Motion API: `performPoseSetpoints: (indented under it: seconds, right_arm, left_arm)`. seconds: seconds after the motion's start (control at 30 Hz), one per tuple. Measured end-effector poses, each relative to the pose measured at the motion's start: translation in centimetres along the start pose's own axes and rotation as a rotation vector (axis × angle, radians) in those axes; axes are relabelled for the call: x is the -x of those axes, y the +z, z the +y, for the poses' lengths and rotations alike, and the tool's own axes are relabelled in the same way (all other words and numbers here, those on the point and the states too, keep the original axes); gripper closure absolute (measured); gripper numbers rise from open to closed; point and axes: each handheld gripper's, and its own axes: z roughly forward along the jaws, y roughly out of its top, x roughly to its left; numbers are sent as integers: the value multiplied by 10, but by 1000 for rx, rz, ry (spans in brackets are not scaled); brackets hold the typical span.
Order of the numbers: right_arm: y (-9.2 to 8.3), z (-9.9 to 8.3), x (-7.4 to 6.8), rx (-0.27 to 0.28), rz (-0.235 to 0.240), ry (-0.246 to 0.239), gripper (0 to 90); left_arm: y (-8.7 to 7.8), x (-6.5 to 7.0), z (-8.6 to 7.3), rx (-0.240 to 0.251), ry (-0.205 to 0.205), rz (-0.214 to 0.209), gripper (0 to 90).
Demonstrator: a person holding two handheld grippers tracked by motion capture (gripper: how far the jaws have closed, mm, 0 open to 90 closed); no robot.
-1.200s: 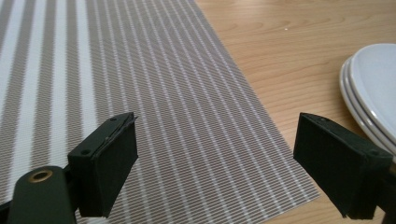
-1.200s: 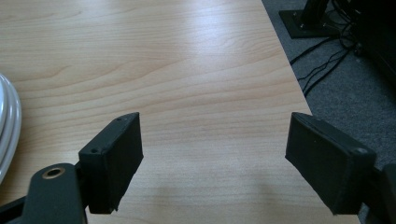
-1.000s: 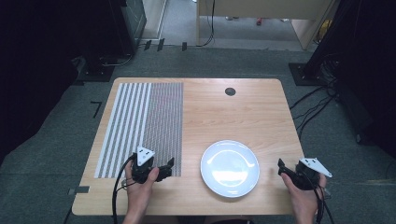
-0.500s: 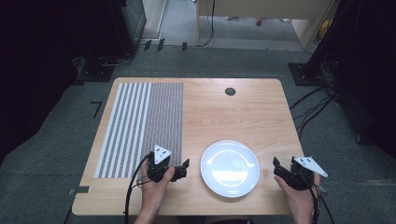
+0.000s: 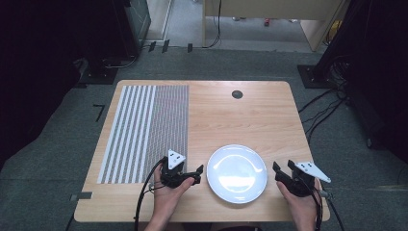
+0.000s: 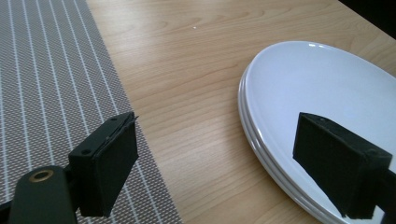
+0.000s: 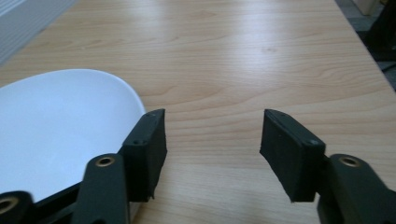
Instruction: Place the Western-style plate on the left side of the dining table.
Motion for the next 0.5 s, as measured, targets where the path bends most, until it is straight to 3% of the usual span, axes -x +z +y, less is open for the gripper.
performPoseSetpoints:
  seconds: [0.3,0.43,0.5]
  right_arm:
    - [0,-3,-11,36,98,42,529]
    - [2,-4,-19,20,158,47,569]
    - [2,-4,-22,13,157,46,582]
  left_arm:
    - [11,11,-2,-24,8,-29,152]
    - [17,18,-4,-41,4,-27,216]
    - [18,21,-4,-41,0,-26,248]
